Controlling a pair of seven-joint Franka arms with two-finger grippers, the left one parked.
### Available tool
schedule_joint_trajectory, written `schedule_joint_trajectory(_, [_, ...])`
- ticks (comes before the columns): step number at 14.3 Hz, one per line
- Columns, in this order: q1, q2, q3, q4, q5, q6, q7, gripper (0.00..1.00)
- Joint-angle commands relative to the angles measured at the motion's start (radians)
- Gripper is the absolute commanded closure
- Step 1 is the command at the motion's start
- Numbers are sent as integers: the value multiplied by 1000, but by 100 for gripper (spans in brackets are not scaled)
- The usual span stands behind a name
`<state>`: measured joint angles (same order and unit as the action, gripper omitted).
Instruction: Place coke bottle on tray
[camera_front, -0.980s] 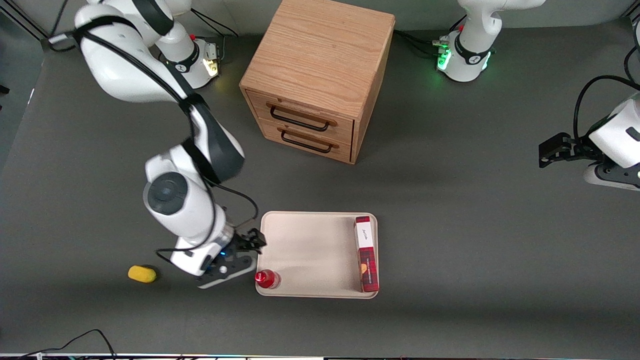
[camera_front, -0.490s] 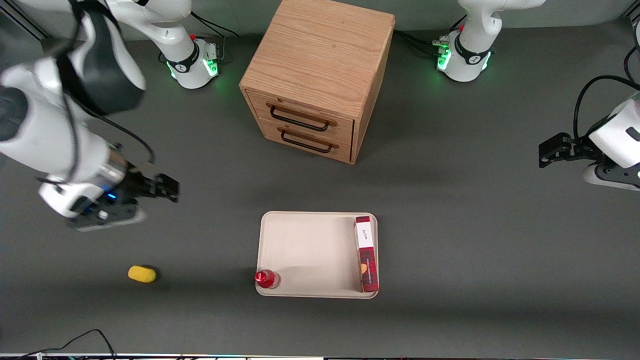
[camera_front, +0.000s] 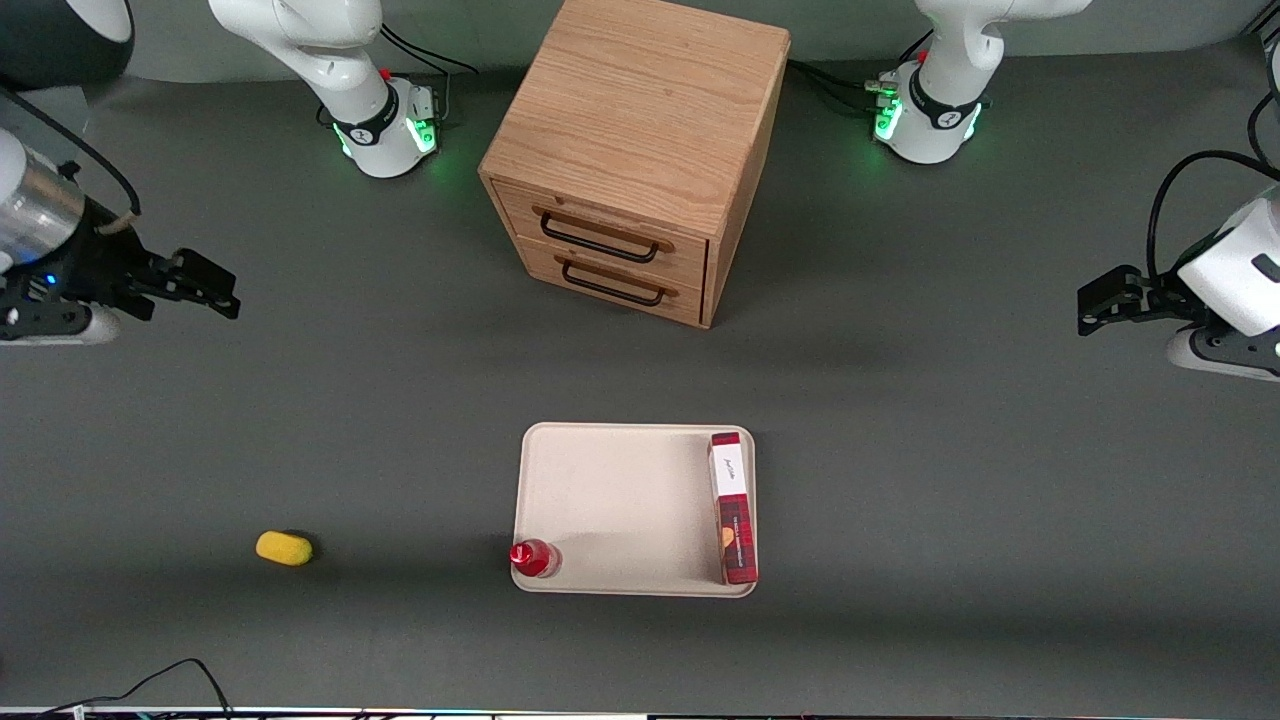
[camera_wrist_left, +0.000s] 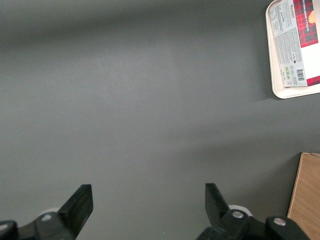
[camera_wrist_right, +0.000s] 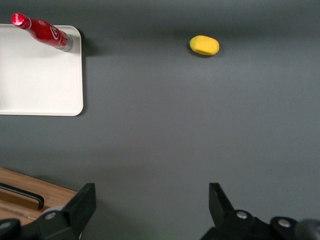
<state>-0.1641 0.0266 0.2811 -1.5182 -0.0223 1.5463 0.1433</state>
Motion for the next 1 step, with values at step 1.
schedule_joint_trajectory(1, [-12,-34,0,-31,27,-9,-2,0])
